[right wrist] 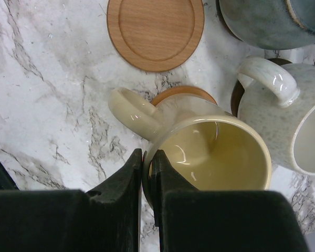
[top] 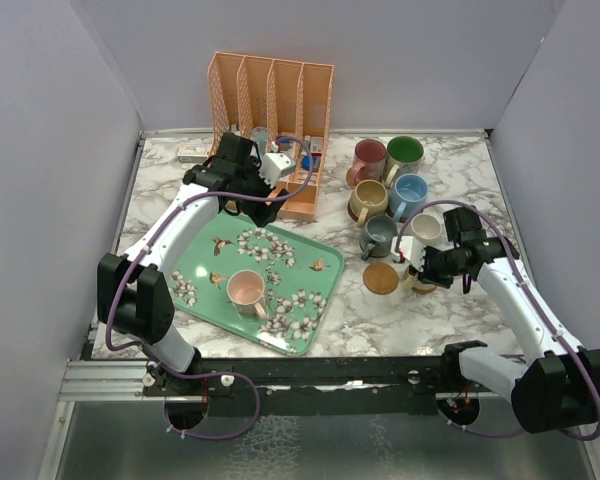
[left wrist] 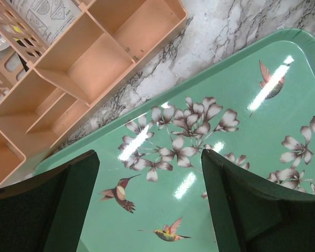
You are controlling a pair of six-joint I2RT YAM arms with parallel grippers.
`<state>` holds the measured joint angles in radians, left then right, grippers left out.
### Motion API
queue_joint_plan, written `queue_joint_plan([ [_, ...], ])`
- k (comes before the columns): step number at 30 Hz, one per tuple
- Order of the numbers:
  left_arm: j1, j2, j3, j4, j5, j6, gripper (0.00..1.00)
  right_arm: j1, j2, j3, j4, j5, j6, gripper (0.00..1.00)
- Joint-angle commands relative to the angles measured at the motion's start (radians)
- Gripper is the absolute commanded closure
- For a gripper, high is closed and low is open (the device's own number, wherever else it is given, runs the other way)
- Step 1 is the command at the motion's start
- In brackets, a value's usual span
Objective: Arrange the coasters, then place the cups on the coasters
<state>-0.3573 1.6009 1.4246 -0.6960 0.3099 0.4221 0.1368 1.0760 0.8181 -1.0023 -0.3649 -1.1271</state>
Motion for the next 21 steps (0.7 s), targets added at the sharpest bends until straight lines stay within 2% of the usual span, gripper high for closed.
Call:
queue_joint_plan([
  [1, 0.001, -0.013, 0.007, 0.02, 0.036, 0.003, 0.17, -0.025, 0.012, 0.05, 0.004, -0.05, -0.065, 0.99],
  [11, 0.003, 0.003, 0.013, 0.019, 0.021, -0.003, 0.17, -0.11, 0.07, 0.083, -0.029, -0.103, -0.174, 0.99],
  [21, 0.002, 0.019, 0.022, 0.019, 0.008, -0.006, 0.17, -0.118, 0.1, 0.105, -0.047, -0.137, -0.199, 0.99],
])
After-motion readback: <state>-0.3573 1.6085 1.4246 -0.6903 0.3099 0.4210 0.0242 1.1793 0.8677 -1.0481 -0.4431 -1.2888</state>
